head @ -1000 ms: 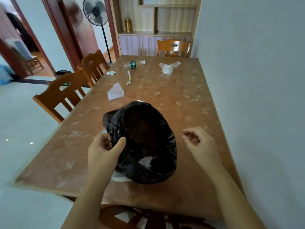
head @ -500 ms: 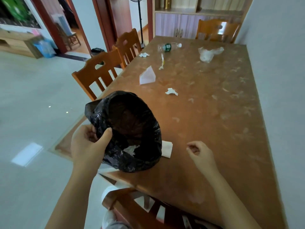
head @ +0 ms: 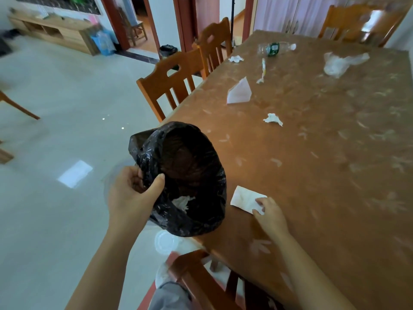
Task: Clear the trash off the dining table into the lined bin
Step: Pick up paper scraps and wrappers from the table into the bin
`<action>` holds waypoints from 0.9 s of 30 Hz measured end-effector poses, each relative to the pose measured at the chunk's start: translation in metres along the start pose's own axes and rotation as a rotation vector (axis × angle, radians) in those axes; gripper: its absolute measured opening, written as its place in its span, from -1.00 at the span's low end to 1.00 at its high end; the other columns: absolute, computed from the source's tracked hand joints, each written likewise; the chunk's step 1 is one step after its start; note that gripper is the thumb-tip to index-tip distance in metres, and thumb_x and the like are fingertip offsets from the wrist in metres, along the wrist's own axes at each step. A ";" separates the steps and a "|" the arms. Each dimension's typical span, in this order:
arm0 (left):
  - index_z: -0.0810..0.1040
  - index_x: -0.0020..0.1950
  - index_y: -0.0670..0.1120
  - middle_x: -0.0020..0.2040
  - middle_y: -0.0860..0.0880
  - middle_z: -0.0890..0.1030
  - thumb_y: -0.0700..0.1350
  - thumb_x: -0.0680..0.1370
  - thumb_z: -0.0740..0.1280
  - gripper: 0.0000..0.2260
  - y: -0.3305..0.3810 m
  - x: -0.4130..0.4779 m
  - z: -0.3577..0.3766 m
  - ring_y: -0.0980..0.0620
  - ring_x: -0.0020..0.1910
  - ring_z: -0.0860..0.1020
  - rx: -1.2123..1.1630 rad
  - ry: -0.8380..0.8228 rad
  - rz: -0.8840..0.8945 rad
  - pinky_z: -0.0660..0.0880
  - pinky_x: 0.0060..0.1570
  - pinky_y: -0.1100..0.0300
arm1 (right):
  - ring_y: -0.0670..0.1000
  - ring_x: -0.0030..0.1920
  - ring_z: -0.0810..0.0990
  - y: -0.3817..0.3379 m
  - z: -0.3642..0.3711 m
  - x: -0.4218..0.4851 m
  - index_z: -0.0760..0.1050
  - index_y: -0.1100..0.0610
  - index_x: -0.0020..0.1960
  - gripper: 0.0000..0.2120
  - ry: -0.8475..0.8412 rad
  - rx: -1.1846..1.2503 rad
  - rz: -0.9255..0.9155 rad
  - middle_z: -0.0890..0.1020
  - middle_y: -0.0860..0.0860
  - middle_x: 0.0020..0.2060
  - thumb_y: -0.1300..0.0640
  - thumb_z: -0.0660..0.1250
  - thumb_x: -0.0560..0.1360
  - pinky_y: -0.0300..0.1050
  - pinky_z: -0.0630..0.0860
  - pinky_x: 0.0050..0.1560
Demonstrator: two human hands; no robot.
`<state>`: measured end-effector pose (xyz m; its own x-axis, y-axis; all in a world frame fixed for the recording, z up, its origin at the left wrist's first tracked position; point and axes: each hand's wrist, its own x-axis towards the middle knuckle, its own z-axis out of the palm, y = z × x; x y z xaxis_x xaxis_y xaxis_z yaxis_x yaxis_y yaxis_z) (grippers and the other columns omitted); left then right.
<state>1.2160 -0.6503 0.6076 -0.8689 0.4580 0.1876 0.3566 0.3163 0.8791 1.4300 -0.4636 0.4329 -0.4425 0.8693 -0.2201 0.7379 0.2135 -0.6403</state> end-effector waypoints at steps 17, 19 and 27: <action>0.34 -0.32 -0.10 -0.42 0.03 0.33 0.05 0.29 0.41 -0.69 0.000 -0.013 -0.002 0.16 -0.46 0.29 -0.105 -0.038 0.011 0.31 -0.41 0.11 | 0.09 -0.17 0.53 0.008 0.012 -0.024 0.54 0.17 -0.22 -0.96 0.049 0.061 0.054 0.53 0.06 -0.19 0.28 0.37 0.38 -0.12 0.38 -0.20; 0.34 -0.34 -0.07 -0.43 0.05 0.32 0.00 0.33 0.44 -0.70 0.000 -0.016 0.000 0.20 -0.48 0.28 -0.099 -0.046 0.032 0.29 -0.43 0.15 | 0.07 -0.19 0.52 0.011 0.008 -0.031 0.53 0.14 -0.25 -0.93 0.050 0.091 0.098 0.54 0.06 -0.21 0.26 0.37 0.38 -0.12 0.39 -0.22; 0.34 -0.33 -0.07 -0.48 0.10 0.32 0.07 0.28 0.38 -0.71 0.009 -0.030 0.010 0.16 -0.49 0.28 -0.136 -0.071 0.043 0.31 -0.40 0.06 | 0.07 -0.28 0.49 0.024 -0.031 -0.072 0.52 0.13 -0.23 -0.92 0.236 0.322 0.178 0.56 0.11 -0.26 0.27 0.39 0.37 -0.16 0.41 -0.30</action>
<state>1.2491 -0.6528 0.6049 -0.8258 0.5276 0.1992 0.3389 0.1820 0.9231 1.4956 -0.5075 0.4558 -0.1667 0.9660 -0.1978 0.5788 -0.0666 -0.8128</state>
